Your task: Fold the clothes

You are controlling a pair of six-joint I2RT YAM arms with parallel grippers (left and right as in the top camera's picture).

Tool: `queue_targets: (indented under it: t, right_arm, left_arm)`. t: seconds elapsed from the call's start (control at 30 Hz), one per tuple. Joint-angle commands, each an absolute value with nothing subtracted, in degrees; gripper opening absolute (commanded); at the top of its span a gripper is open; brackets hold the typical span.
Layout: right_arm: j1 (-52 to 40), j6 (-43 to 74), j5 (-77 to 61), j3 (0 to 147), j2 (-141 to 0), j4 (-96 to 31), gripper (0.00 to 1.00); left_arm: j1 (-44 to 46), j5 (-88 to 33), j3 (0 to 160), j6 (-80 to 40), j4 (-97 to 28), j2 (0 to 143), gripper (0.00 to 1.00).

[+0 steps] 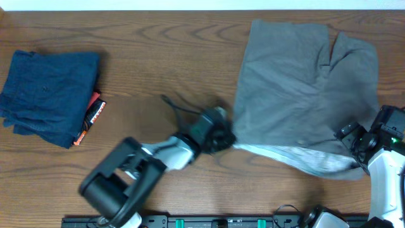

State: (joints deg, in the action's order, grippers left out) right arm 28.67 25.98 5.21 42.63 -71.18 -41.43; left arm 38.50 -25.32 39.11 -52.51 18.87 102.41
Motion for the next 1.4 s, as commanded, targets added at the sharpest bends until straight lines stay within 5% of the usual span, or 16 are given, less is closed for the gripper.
queue_targets:
  t: [0.0, 0.2, 0.27, 0.33, 0.37, 0.53, 0.73, 0.87, 1.0, 1.1, 1.37]
  right_arm:
    - [29.1, 23.6, 2.1, 42.5, -70.8, -41.0, 0.99]
    - [29.1, 19.6, -4.8, 42.5, -70.8, -39.9, 0.99]
    - [29.1, 19.4, -5.2, 42.5, -70.8, -39.8, 0.99]
    - [29.1, 19.2, -5.3, 42.5, -70.8, -39.8, 0.99]
    - [29.1, 19.2, -5.2, 42.5, -70.8, -39.8, 0.99]
    - [29.1, 19.2, -5.2, 42.5, -70.8, -39.7, 0.99]
    - [29.1, 19.2, -5.2, 42.5, -71.2, -39.2, 0.99]
    - [29.1, 19.2, -5.2, 42.5, -72.3, -39.2, 0.99]
    - [29.1, 18.8, -5.2, 42.5, -73.8, -39.2, 0.99]
    - [29.1, 18.7, -5.2, 42.5, -75.2, -39.1, 0.99]
    - [29.1, 18.7, -5.2, 42.5, -76.4, -38.6, 0.99]
  left_arm:
    - [28.3, -23.3, 38.6, -43.3, 16.3, 97.8, 0.06]
    - [9.0, -22.5, 40.7, -40.9, 17.0, 90.7, 0.07]
    - [4.3, -24.3, 41.9, -41.0, 16.9, 89.2, 0.41]
    - [1.4, -29.0, 42.2, -41.0, 16.3, 87.8, 0.86]
    - [0.4, -32.7, 42.2, -40.9, 14.7, 87.1, 0.98]
    - [1.8, -44.9, 42.2, -40.2, -9.2, 84.9, 0.98]
    - [12.4, -46.3, 42.2, -27.2, -33.8, 84.9, 0.98]
    - [20.5, -46.0, 42.2, -26.9, -34.1, 84.9, 0.99]
    - [26.5, -45.8, 42.2, -30.5, -29.6, 84.9, 0.84]
    - [31.0, -45.9, 42.2, -34.7, -26.2, 84.9, 0.62]
    - [40.6, -45.4, 42.2, -42.9, -20.4, 84.9, 0.72]
